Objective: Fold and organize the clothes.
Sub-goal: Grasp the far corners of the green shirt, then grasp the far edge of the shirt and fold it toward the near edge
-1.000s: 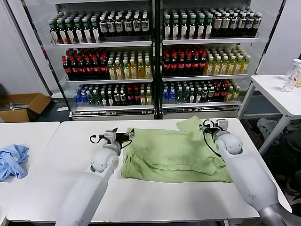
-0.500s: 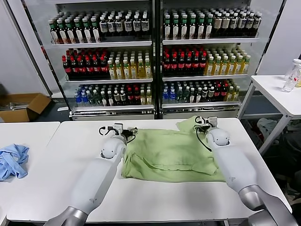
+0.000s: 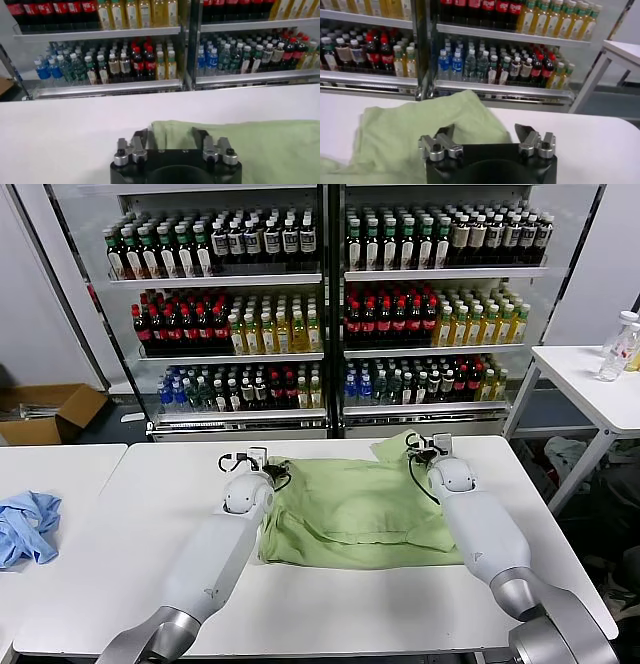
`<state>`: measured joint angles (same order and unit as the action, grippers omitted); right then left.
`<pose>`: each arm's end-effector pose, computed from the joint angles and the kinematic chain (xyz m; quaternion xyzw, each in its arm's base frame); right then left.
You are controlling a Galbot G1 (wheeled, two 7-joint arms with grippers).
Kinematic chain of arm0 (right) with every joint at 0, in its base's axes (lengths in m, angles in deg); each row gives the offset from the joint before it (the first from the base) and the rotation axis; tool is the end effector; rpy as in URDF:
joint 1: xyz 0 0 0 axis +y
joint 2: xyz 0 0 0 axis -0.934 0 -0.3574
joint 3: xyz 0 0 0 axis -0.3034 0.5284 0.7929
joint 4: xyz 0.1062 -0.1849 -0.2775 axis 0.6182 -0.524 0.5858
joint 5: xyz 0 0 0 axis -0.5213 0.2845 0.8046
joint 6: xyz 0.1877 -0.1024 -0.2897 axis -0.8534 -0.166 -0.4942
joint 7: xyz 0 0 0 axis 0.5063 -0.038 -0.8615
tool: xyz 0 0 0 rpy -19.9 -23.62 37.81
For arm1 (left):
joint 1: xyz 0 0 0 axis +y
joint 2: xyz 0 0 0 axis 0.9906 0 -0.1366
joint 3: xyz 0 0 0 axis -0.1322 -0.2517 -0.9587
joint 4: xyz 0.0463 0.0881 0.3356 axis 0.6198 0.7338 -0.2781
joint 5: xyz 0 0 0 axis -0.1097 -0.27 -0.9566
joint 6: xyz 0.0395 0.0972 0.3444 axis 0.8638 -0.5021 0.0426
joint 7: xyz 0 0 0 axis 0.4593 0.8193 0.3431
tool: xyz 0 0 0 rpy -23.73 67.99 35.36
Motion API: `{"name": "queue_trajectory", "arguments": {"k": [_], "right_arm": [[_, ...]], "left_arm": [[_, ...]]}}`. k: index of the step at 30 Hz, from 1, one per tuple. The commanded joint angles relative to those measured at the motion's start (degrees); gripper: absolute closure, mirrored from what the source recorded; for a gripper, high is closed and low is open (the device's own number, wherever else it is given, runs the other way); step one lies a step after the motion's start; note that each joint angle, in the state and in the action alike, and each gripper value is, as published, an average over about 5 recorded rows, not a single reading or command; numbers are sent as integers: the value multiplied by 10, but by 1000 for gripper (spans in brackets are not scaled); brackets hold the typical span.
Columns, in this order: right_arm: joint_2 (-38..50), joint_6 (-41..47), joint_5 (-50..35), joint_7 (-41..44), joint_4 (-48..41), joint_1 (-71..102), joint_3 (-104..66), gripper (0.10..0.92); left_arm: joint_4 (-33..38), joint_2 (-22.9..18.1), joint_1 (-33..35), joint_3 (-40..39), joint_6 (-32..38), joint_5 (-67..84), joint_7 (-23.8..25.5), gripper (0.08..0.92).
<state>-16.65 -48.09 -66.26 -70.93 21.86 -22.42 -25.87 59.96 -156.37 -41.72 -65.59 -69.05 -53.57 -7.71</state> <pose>0.5847 -0.0645 -0.3118 -0.0162 -0.9444 0.0767 0.3194 0.5388 -0.0426 -0.3042 -0.0268 -0.9520 -0.0224 0.3042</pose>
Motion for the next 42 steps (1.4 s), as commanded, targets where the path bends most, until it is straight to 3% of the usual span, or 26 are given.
{"name": "queue_trajectory", "arguments": {"k": [1, 8, 15, 18, 23, 42], "right_arm": [[-9, 10, 8, 11, -14, 3, 5, 290], [0, 7, -11, 19, 24, 14, 15, 492], [25, -30, -57, 3, 110, 40, 20, 692], [41, -40, -74, -5, 157, 57, 21, 778], [73, -40, -99, -19, 254, 84, 16, 902], [187, -25, -131, -64, 567, 293, -88, 916]], "left_arm": [[-51, -5, -8, 2, -8, 12, 8, 429], [-28, 5, 9, 9, -3, 48, 11, 611], [82, 35, 52, 14, 38, 101, 20, 844], [152, 52, 74, 19, 48, 121, 23, 901], [240, 82, 111, 29, 53, 142, 26, 913], [404, 146, 222, 60, 45, 183, 24, 916]]}}
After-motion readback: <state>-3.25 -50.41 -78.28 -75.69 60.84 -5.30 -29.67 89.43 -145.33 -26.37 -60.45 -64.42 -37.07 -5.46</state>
